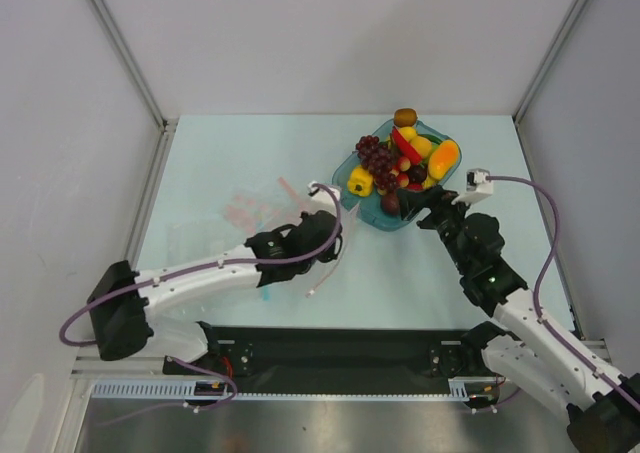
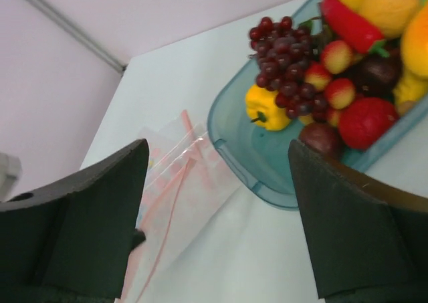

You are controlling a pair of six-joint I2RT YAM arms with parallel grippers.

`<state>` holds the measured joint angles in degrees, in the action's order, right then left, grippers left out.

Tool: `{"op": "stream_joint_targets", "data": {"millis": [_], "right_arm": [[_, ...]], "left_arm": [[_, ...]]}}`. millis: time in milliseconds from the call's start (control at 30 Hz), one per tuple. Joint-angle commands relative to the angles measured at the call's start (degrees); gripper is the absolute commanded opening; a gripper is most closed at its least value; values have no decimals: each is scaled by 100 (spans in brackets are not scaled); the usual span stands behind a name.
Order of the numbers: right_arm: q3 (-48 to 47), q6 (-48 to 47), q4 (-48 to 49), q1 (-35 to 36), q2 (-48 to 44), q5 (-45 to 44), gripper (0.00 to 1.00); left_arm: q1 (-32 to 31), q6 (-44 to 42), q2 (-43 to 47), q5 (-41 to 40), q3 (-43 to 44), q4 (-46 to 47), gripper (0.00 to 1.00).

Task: Place the food in the zip-top bag and seal the zipper
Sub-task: Pick up the zipper food storage bag at the center of the board, then open the zipper of the food storage bag at the center of the board.

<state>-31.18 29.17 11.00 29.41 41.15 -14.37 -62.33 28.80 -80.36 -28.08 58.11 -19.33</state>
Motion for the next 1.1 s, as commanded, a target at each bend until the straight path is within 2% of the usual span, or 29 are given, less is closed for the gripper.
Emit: {"op": "stream_joint_targets", "data": {"millis": [0,100,133,267,400,600,767,967,1067], "right_arm": [[-178,263,674,-14,419,1266,86],[-213,422,1210,38,1008,2232,77],[-274,432,1298,82,1157,2376,76],[-696,142,1098,600,1913,2431,68],[-890,1,1210,1197,2510,2290,68],[-1066,1,1299,1480,2943,2334,67],[-1162,-96,1238,1779,3276,1956,67],[-1136,1,1369,1858,3461,1675,62],[-1206,10,1282,1858,3610,1613,55]], "left_arm": [[229,679,748,-522,-386,411,0],[361,698,1397,-839,-1105,1192,0],[396,671,1496,-901,-1239,1604,1],[502,636,1769,-1173,-1732,2161,0],[511,688,1655,-1164,-1636,1978,0],[511,732,1646,-1402,-1618,1821,0],[520,645,1769,-1280,-1671,1907,0],[511,618,1673,-745,-1715,2082,0],[511,671,1620,-629,-1715,2118,0]]}}
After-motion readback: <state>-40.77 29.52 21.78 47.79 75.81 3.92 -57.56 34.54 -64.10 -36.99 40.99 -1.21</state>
